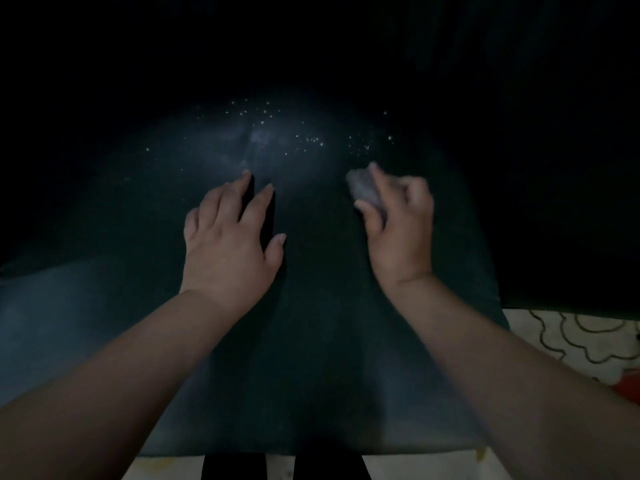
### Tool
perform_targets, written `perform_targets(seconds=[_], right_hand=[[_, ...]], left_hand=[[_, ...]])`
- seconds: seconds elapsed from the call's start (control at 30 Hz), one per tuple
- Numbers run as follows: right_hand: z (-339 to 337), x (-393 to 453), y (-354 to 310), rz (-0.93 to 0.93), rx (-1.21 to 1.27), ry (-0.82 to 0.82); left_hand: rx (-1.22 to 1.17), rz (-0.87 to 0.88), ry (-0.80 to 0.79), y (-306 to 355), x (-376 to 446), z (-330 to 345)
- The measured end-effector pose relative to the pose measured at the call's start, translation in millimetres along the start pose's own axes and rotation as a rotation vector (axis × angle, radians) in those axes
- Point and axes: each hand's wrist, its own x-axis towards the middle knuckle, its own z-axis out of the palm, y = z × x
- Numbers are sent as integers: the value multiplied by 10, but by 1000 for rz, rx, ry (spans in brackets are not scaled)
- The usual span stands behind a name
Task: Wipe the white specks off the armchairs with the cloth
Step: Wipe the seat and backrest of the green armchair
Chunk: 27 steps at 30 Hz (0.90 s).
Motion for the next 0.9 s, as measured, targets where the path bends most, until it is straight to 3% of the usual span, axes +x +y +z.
perform_targets(seconds=[0.17, 0.33, 0.47, 0.57, 0.7, 0.8, 0.9], right_hand=[[-91, -129, 30, 134, -17, 97], [6, -104, -103, -20, 35, -67], [33, 451, 91, -27, -17, -2], [3, 353, 83, 46, -20, 79], [54, 73, -86, -34, 7, -40], [123, 501, -56, -92, 7, -76], [134, 884, 81, 60, 27, 5]], left_hand=[[-2, -18, 10, 20, 74, -9], [-30, -19, 18, 42, 80, 1], [-30, -19, 15, 28, 76, 8], [-43, -24, 14, 24, 75, 5], [-53, -27, 22, 30, 91, 1], [-57, -26, 3, 21, 109, -6], [-78, -34, -7, 4, 122, -12]])
